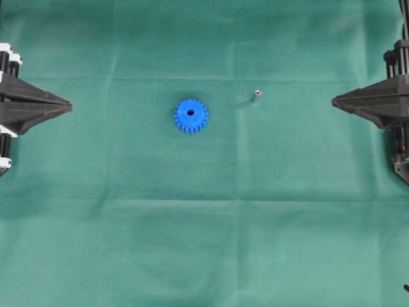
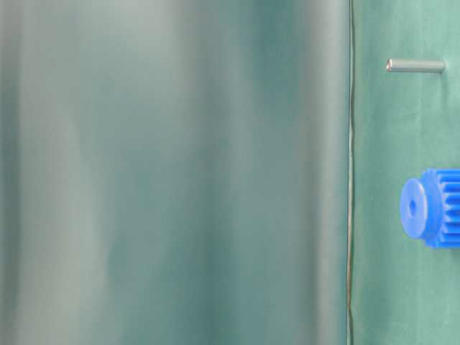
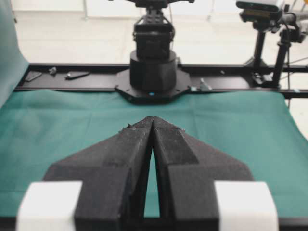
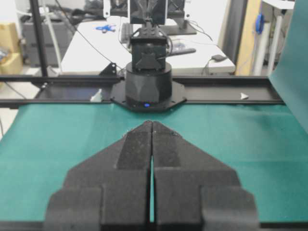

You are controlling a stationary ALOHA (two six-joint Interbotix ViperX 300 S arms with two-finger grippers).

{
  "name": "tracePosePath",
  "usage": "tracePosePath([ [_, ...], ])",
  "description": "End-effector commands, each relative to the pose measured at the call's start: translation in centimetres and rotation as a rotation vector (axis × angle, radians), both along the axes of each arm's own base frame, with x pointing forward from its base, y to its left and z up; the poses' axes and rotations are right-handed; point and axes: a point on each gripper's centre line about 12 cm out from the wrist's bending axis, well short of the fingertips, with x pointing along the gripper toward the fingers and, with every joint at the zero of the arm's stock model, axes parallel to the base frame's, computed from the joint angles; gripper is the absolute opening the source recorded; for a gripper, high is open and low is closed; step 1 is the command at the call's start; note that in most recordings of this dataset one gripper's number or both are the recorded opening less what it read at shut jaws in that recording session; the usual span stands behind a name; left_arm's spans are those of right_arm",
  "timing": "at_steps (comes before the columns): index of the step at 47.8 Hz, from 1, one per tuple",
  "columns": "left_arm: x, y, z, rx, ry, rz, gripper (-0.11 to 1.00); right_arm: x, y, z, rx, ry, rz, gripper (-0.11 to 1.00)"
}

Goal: Insert the shaft placed at a random location into the center hole of the small gear at another random location.
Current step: 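Move the right gripper left over the upright silver shaft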

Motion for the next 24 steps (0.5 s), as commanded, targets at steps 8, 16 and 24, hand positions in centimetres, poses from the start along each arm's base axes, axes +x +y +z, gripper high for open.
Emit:
tracePosePath([
  [8, 0.2, -0.1, 1.0, -0.002, -0.008, -0.008, 0.0, 0.8, -1.5, 0.4, -0.004, 0.043, -0.07, 0.01],
  [16, 0.0, -0.1, 0.9, -0.002, 0.008, -0.007, 0.0, 1.6, -2.3, -1.1, 0.002, 0.106, -0.106, 0.01],
  [24, 0.0, -0.1, 0.7, -0.002, 0.021, -0.007, 0.0, 2.8, -3.5, -3.2, 0.009, 0.183, -0.151, 0.01],
])
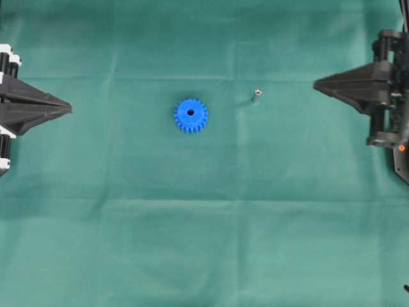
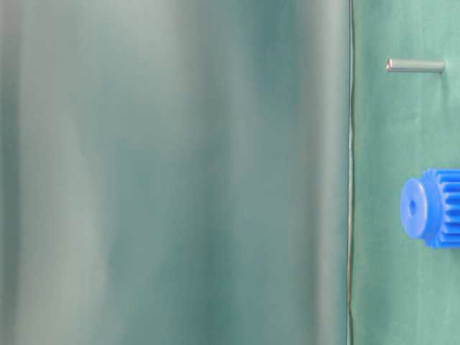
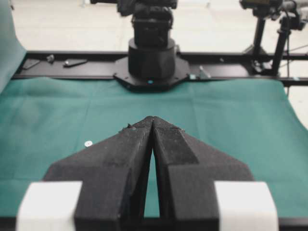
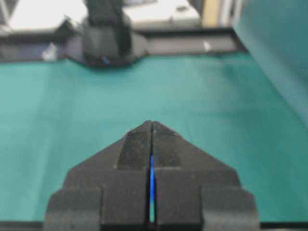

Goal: Insert the shaft placed at a random location into the center hole of the small gear at another random location.
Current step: 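Move the right gripper left over the upright silver shaft, then lower the right gripper and close it around the silver shaft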

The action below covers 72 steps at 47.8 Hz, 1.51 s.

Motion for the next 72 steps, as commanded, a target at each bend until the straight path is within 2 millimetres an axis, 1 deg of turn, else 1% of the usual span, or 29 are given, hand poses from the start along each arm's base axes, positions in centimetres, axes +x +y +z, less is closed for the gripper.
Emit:
tracePosePath([
  [1, 0.2, -0.1, 1.0, 0.001, -0.021, -0.004, 0.0, 0.9, -0.7, -0.4, 0.003, 0.015, -0.024, 0.02],
  [3, 0.2, -0.1, 1.0, 0.001, -0.021, -0.004, 0.0, 1.3, -1.0, -1.1, 0.006, 0.038, -0.034, 0.06],
  [5, 0.2, -0.1, 1.0, 0.001, -0.021, -0.004, 0.0, 1.7, -1.4, -1.8, 0.01, 0.06, -0.048, 0.13],
  [9, 0.2, -0.1, 0.9, 0.003, -0.02, -0.004, 0.0, 2.6, -2.3, -3.6, 0.02, 0.116, -0.075, 0.35],
  [15, 0.2, -0.1, 0.8, 0.001, -0.014, -0.004, 0.0, 4.0, -3.0, -6.5, 0.002, 0.185, -0.084, 0.74],
  [17, 0.2, -0.1, 0.8, 0.001, -0.011, -0.004, 0.0, 4.4, -3.2, -7.2, -0.007, 0.196, -0.085, 0.85],
  [19, 0.2, -0.1, 0.7, 0.001, -0.006, -0.004, 0.0, 4.8, -3.4, -8.0, -0.01, 0.205, -0.089, 0.91],
  [23, 0.2, -0.1, 0.6, 0.002, 0.0, -0.003, 0.0, 5.3, -4.2, -9.4, -0.011, 0.214, -0.113, 0.85],
  [34, 0.2, -0.1, 0.5, 0.002, 0.006, -0.003, 0.0, 6.1, -5.9, -13.0, 0.006, 0.251, -0.162, 0.86],
  [46, 0.2, -0.1, 0.4, 0.005, 0.014, -0.004, 0.0, 7.2, -6.3, -16.0, 0.025, 0.308, -0.165, 0.86],
  [52, 0.2, -0.1, 0.4, 0.005, 0.017, -0.004, 0.0, 7.4, -6.4, -16.5, 0.03, 0.319, -0.166, 0.86],
  [62, 0.2, 0.0, 0.3, 0.005, 0.026, -0.002, 0.0, 7.4, -6.3, -16.5, 0.032, 0.319, -0.164, 0.85],
  [67, 0.2, 0.0, 0.3, 0.005, 0.026, -0.002, 0.0, 7.6, -6.2, -16.4, 0.031, 0.318, -0.16, 0.79],
  [69, 0.2, 0.0, 0.3, 0.003, 0.026, -0.002, 0.0, 7.6, -6.1, -16.4, 0.03, 0.318, -0.157, 0.72],
  [72, 0.2, 0.0, 0.2, 0.005, 0.028, -0.002, 0.0, 7.5, -6.0, -16.5, 0.029, 0.324, -0.151, 0.55],
])
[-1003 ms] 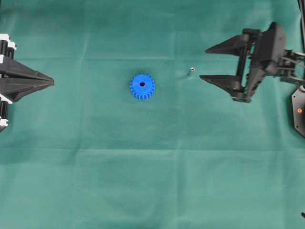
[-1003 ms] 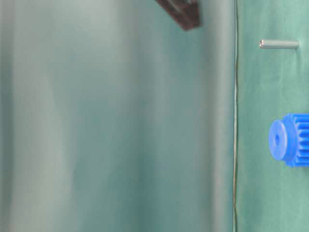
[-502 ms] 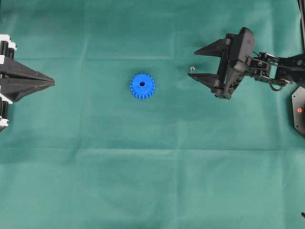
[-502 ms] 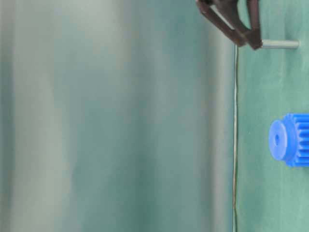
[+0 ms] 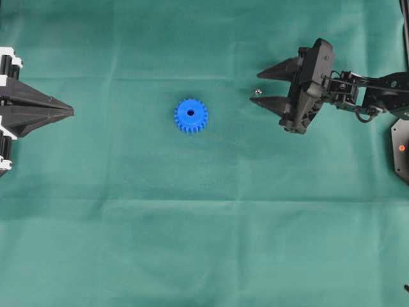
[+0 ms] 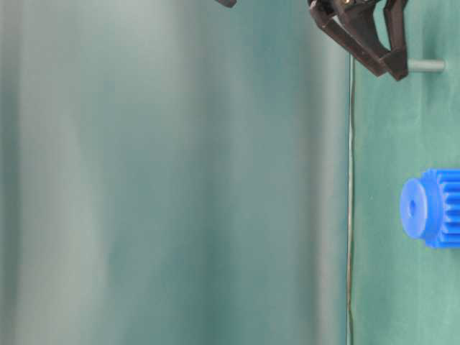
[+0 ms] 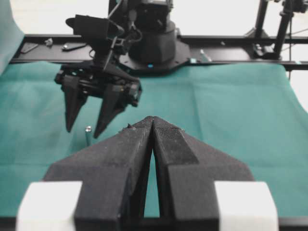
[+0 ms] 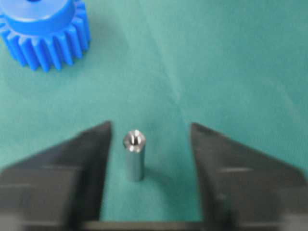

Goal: Insert the shaft placed at a random location into the center hole of the small gear at another random location.
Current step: 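Lower the right gripper and close it around the silver shaft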

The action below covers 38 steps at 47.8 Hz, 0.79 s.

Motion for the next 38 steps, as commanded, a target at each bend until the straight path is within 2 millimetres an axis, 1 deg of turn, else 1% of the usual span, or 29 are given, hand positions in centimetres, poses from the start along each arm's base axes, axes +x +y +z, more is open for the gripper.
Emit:
tracePosePath([
  [1, 0.2, 0.0, 0.9, 0.0, -0.021, 0.0, 0.0, 0.5, 0.1, 0.7, -0.013, -0.03, 0.012, 0.49],
  [5, 0.2, 0.0, 0.8, 0.001, -0.017, 0.0, 0.0, 0.6, 0.3, 0.7, -0.013, -0.028, 0.019, 0.24],
  [7, 0.2, 0.0, 0.8, 0.001, -0.017, -0.001, 0.0, 0.6, 0.4, 0.6, -0.013, -0.027, 0.022, 0.16],
  [8, 0.2, 0.0, 0.7, 0.001, -0.015, -0.001, 0.0, 0.6, 0.4, 0.6, -0.013, -0.027, 0.024, 0.14],
  [17, 0.2, 0.0, 0.7, 0.0, -0.014, 0.0, 0.0, 0.6, 0.5, 0.6, -0.011, -0.026, 0.026, 0.14],
  [25, 0.2, 0.0, 0.8, 0.0, -0.015, -0.001, 0.0, 0.8, 0.5, 1.0, -0.012, -0.035, 0.024, 0.14],
  [32, 0.2, 0.0, 0.8, 0.0, -0.017, -0.001, 0.0, 1.0, 0.4, 2.5, -0.011, -0.038, 0.023, 0.14],
  [38, 0.2, 0.0, 0.8, 0.0, -0.015, -0.001, 0.0, 1.0, 0.4, 4.6, -0.014, -0.045, 0.024, 0.14],
])
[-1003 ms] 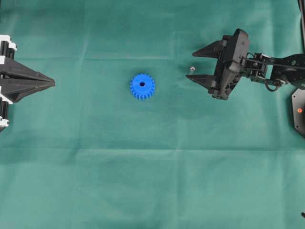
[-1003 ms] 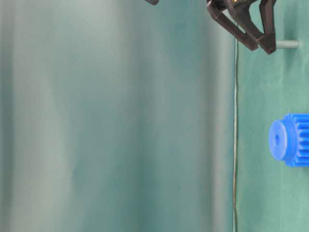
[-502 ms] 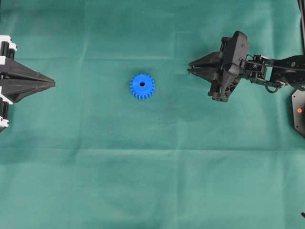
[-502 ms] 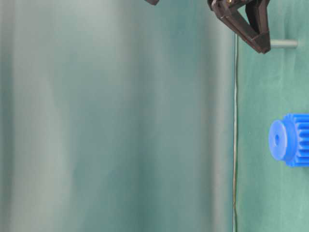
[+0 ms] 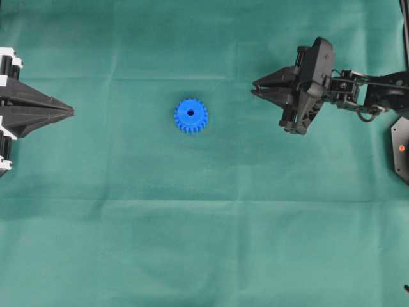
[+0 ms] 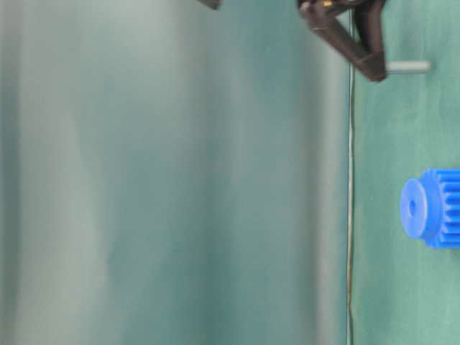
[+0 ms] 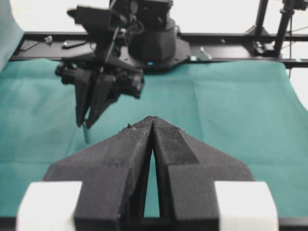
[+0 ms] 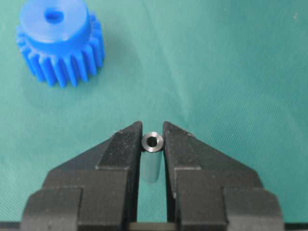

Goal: Insert the shaft placed at a random location into the center hole of the small gear at another random location.
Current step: 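Lower the right gripper and close it around the silver shaft, then lift the shaft and carry it left over the blue gear's hole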

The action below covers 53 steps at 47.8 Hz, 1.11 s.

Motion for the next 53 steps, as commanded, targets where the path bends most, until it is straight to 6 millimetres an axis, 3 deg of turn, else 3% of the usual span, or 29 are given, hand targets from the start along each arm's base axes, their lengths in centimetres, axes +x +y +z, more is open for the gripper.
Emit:
tracePosePath([
  [1, 0.2, 0.0, 0.9, 0.0, -0.023, 0.0, 0.0, 0.5, -0.1, 2.5, -0.013, -0.043, 0.003, 0.14],
  [9, 0.2, 0.0, 0.9, 0.001, -0.023, -0.001, 0.0, 0.1, 0.1, 4.6, -0.018, -0.062, 0.004, 0.14],
  [27, 0.2, 0.0, 0.7, -0.002, -0.012, 0.0, 0.0, 0.7, 0.2, 4.7, -0.016, -0.066, 0.01, 0.14],
  [53, 0.3, 0.0, 0.6, 0.0, -0.008, 0.0, 0.0, 6.8, 1.6, 5.6, -0.021, -0.105, 0.091, 0.14],
])
